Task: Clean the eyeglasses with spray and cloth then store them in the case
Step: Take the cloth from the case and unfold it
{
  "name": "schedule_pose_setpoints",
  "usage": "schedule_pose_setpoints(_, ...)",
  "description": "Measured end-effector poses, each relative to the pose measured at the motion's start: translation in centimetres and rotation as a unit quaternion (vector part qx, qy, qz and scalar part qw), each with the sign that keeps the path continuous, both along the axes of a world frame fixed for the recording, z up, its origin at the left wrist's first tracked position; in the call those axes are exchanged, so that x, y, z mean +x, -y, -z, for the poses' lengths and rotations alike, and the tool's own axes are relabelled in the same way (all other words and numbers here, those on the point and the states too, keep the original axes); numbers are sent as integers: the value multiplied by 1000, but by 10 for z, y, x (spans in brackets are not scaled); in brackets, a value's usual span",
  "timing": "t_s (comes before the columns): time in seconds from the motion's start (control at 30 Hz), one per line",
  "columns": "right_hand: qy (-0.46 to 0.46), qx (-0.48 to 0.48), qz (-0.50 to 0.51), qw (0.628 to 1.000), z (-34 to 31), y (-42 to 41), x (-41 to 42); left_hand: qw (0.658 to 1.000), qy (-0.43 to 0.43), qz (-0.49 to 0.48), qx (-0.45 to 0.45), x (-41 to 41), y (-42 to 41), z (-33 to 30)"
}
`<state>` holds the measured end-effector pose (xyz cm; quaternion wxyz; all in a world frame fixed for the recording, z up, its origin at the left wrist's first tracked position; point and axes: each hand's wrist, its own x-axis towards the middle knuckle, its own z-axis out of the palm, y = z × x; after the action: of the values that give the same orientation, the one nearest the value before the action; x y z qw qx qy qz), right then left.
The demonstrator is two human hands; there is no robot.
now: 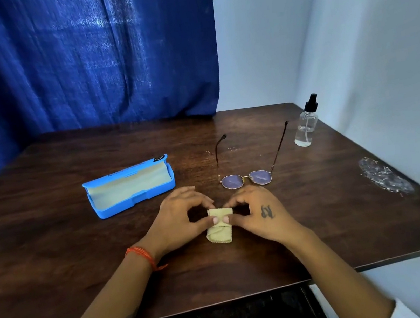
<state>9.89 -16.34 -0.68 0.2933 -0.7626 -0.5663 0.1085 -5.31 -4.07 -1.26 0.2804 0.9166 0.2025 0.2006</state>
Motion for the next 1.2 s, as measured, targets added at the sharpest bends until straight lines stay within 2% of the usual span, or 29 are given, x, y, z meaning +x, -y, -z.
schedule_pose_setpoints(0.07,-31,25,-6,999,-5,1,-2,999,34,19,-30,0,2,-3)
schedule_pose_setpoints(0.13,-26,72,6,997,-7,2,-4,997,63,23,-38,1,5,-5)
schedule_pose_setpoints(0.23,54,155,-10,986,-5,6,-10,996,81,38,-23,-1,8,-7)
schedule_pose_setpoints(0.33,113,192,-50,974,-1,15,-16,994,74,68,-45,-5,9,-10)
schedule_pose_setpoints(0.43,129,176,-97,971,5,26,-19,991,91,75,-65,-10,12,-12)
schedule_pose_setpoints(0.57,123,114,-159,973,10,37,-17,993,87,60,61,-14,17,-2)
schedule_pose_setpoints(0.67,151,57,-164,973,9,41,-13,993,66,51,88,-17,18,2)
schedule_pose_setpoints(0.73,166,54,-157,972,9,45,-11,992,55,35,108,-19,19,2)
schedule_pose_setpoints(0.9,114,80,-115,984,5,57,-4,986,36,18,159,-20,28,0)
schedule_pose_setpoints(1.2,-40,196,-22,980,-11,87,40,973,96,60,199,42,67,-13)
